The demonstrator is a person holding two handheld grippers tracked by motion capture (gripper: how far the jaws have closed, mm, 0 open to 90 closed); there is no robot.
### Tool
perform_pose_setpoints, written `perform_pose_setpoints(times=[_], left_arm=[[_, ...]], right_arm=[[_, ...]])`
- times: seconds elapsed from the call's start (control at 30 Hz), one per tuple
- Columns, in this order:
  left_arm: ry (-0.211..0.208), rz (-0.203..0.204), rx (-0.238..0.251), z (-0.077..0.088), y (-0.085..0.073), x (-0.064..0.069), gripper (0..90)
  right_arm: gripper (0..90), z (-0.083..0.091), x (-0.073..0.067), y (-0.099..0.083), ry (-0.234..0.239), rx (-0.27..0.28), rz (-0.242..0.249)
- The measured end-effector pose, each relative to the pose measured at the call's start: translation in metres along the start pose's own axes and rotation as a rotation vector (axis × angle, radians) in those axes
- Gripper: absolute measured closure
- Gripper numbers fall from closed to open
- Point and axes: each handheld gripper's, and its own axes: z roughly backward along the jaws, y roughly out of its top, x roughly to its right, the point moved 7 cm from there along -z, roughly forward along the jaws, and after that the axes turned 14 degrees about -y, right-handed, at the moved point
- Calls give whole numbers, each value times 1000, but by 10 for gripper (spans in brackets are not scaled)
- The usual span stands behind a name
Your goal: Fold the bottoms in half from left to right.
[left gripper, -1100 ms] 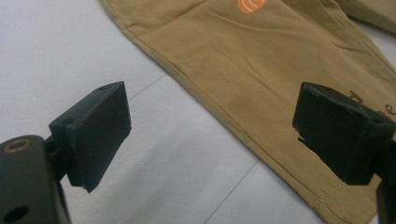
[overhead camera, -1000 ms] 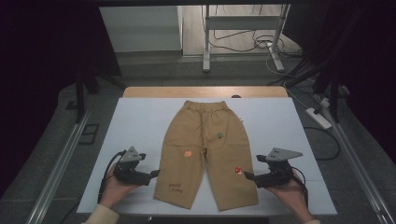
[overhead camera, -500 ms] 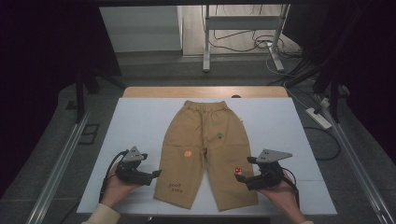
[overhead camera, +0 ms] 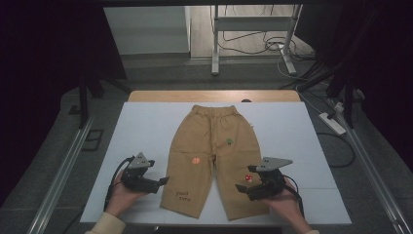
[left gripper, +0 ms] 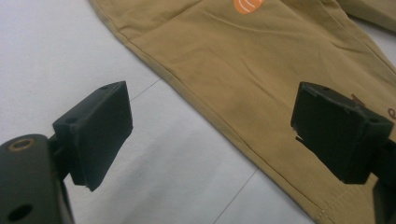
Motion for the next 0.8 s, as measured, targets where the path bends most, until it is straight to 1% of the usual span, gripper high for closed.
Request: perform_pose_setpoints(times=[0.27,0.67,0.8], left_arm=[[-1,0,-1,0,0,0,121],[-1,0,-2,-1,0,0,122],[-3,2,-1,-2,1,-1,121]], right_arm=[[156,-6,-8,4,15,-1,10],[156,-19,-28,10,46,-11,52],[156,-24,-34,14,58,-9,56]])
